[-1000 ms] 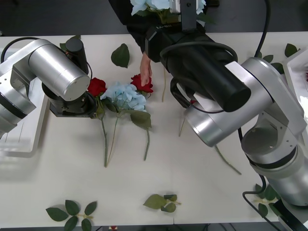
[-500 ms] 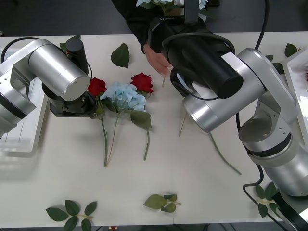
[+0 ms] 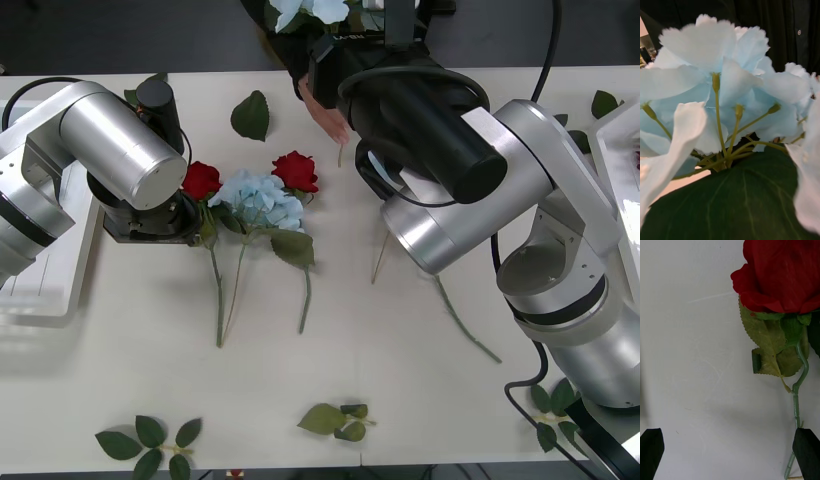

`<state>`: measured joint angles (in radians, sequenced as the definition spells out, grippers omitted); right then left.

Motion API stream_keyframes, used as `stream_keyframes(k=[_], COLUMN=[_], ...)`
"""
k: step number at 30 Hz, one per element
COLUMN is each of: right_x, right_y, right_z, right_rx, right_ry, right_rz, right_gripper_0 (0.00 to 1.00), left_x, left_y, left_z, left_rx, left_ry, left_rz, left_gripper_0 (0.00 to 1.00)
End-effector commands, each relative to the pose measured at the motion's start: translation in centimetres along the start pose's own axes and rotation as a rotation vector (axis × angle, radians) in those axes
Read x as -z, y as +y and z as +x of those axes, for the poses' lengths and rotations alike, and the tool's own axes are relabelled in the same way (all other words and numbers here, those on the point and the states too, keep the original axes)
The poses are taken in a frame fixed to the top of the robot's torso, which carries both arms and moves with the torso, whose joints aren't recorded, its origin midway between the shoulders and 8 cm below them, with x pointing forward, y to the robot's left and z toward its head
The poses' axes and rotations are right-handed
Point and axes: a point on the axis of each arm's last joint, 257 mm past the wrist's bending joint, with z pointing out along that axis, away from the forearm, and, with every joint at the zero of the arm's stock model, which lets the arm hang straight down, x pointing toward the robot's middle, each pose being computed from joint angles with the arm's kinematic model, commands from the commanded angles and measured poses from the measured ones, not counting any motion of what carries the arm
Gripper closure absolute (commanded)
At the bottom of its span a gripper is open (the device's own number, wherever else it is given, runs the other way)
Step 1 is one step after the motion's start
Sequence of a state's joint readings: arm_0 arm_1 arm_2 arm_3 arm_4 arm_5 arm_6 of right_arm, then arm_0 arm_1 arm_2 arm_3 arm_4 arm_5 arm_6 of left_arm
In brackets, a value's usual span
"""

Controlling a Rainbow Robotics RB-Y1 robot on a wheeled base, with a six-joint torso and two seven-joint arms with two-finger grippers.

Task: Place the red flowers into the right box and the blue flowers into the left box. If a person shows an open palm, hand one flower to the person first, then continue sorting.

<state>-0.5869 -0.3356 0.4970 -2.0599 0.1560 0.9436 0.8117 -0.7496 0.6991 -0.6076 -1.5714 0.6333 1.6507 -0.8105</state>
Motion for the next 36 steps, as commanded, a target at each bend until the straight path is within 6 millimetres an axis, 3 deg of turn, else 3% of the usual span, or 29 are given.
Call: stream_keyframes(k=[1, 10, 15, 17, 21, 24, 26, 32, 36], right_x=[1.2, 8.0, 9.8, 10.3, 11.4, 11.8, 12.1, 13.1, 12.8], right_y=[0.4, -5.9, -10.2, -13.0, -16.7, -17.9, -18.9, -19.8, -20.3], right_z=[-2.9, 0.4, 2.8, 5.0, 9.6, 12.6, 15.7, 23.3, 25.9], right_rx=[-0.041, -0.054, -0.137, -0.131, -0.023, 0.030, 0.060, 0.098, 0.100], right_ry=[-0.043, 0.103, 0.190, 0.258, 0.381, 0.458, 0.536, 0.701, 0.744], right_rz=[-0.053, -0.074, -0.026, 0.025, 0.044, 0.030, 0.003, -0.073, -0.083], right_gripper_0=[0.37, 0.37, 0.37, 0.37, 0.37, 0.37, 0.37, 0.37, 0.37], left_x=[0.9, 0.0, -0.9, -1.7, -3.0, -3.8, -4.7, -6.5, -7.0], left_y=[-1.3, -1.4, -2.0, -2.3, -2.9, -3.6, -4.6, -6.3, -6.7], left_z=[-0.9, -0.8, -0.8, -0.6, -0.3, -0.1, -0.1, -0.4, -0.4], left_rx=[-0.056, -0.049, -0.046, -0.045, -0.039, -0.032, -0.020, -0.001, -0.008], left_ry=[-0.034, -0.047, -0.074, -0.094, -0.114, -0.110, -0.108, -0.117, -0.119], left_rz=[0.019, 0.033, 0.048, 0.057, 0.070, 0.090, 0.115, 0.162, 0.169], left_gripper_0=[0.00, 0.00, 0.00, 0.00, 0.00, 0.00, 0.00, 0.00, 0.00])
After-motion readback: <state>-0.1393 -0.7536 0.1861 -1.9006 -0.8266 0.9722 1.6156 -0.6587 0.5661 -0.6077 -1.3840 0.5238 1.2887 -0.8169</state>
